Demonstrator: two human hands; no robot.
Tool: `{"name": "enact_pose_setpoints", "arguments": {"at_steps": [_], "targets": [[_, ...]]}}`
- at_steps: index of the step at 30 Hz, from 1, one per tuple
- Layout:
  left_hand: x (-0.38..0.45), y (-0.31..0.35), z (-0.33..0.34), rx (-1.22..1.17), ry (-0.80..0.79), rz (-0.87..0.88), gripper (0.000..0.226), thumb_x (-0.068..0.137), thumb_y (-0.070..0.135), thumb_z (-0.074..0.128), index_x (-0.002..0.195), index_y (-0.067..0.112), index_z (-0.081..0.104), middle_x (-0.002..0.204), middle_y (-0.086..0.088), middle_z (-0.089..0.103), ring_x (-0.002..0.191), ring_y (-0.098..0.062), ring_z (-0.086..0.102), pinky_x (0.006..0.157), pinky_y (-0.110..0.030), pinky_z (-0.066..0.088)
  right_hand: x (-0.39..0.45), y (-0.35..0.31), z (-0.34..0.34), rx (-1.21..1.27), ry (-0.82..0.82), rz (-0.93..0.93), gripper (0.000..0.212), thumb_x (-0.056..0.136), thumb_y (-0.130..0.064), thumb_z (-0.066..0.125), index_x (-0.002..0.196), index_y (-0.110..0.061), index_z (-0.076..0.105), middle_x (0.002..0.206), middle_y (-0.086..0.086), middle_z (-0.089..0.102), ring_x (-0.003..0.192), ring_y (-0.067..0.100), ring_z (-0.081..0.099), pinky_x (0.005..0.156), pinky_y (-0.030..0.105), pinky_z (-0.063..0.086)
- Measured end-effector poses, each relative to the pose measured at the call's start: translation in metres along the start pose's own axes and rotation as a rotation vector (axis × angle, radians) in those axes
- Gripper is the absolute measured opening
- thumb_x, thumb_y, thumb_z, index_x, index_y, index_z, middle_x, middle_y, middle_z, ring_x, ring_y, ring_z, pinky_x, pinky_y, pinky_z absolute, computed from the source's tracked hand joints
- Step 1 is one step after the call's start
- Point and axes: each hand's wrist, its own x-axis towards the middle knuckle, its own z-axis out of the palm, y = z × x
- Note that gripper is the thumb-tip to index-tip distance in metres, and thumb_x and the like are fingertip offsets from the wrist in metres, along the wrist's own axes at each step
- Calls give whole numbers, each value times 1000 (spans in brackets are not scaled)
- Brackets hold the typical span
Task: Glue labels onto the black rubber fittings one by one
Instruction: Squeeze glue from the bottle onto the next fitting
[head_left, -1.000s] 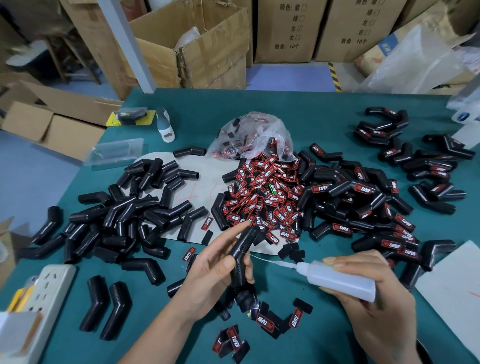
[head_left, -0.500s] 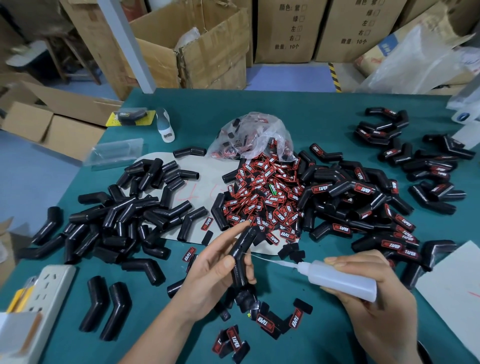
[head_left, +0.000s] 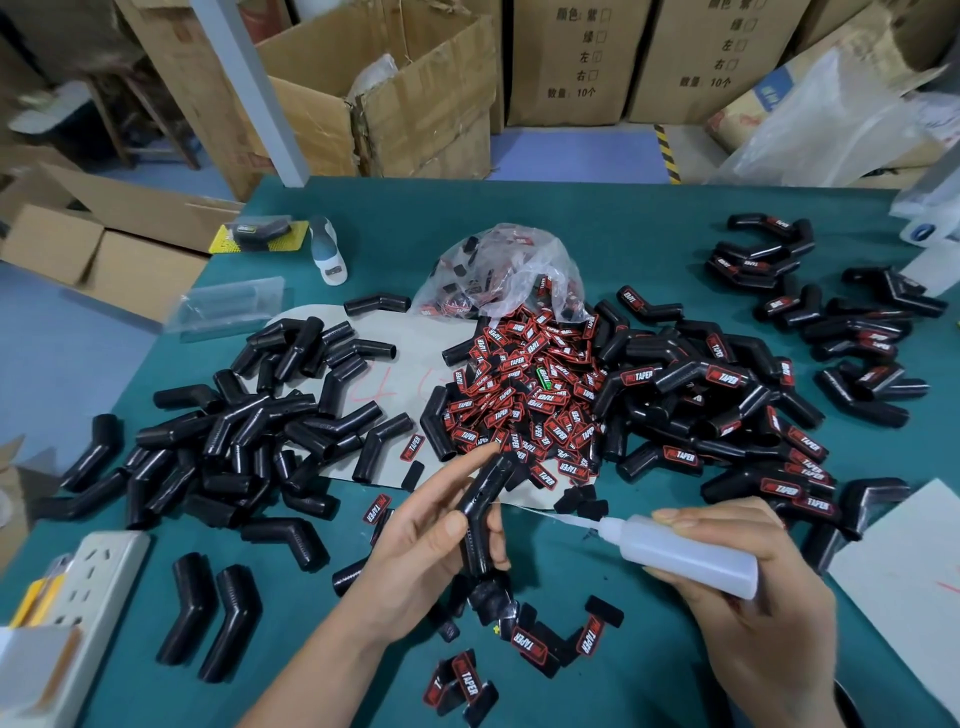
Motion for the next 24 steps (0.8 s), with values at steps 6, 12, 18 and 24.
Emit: {"name": "enact_pose_setpoints", "arguments": {"at_steps": [6, 12, 18, 24], "targets": [[0, -2, -1, -12, -10, 6, 68, 104, 26, 67, 162, 11, 36, 104, -12, 64, 87, -25, 66, 84, -40, 56, -1, 1, 1, 16, -1, -8, 24, 93, -43, 76, 101, -24, 62, 112, -14, 70, 103, 18, 70, 82, 38, 56], [0, -2, -2, -10, -18, 8, 67, 104, 27, 67, 161, 10, 37, 104, -12, 63, 88, -25, 66, 83, -39, 57, -2, 6, -2, -18, 12, 3, 27, 91, -37, 77, 104, -18, 62, 113, -14, 71, 102, 21, 70, 81, 39, 55], [0, -1, 0, -17, -16, 6, 66, 103, 28, 68, 161, 11, 38, 103, -12, 64, 87, -24, 66, 83, -39, 57, -1, 3, -1, -7, -1, 0, 24, 93, -42, 75, 102, -23, 63, 113, -13, 71, 103, 18, 69, 83, 34, 54], [0, -1, 1, -5, -8, 4, 66, 103, 29, 69, 160, 12, 41, 102, -11, 64, 86, -24, 66, 82, -39, 57, 0, -1, 0, 14, -18, -1, 27, 94, -44, 74, 100, -21, 63, 109, -12, 71, 103, 16, 69, 85, 27, 54]]}}
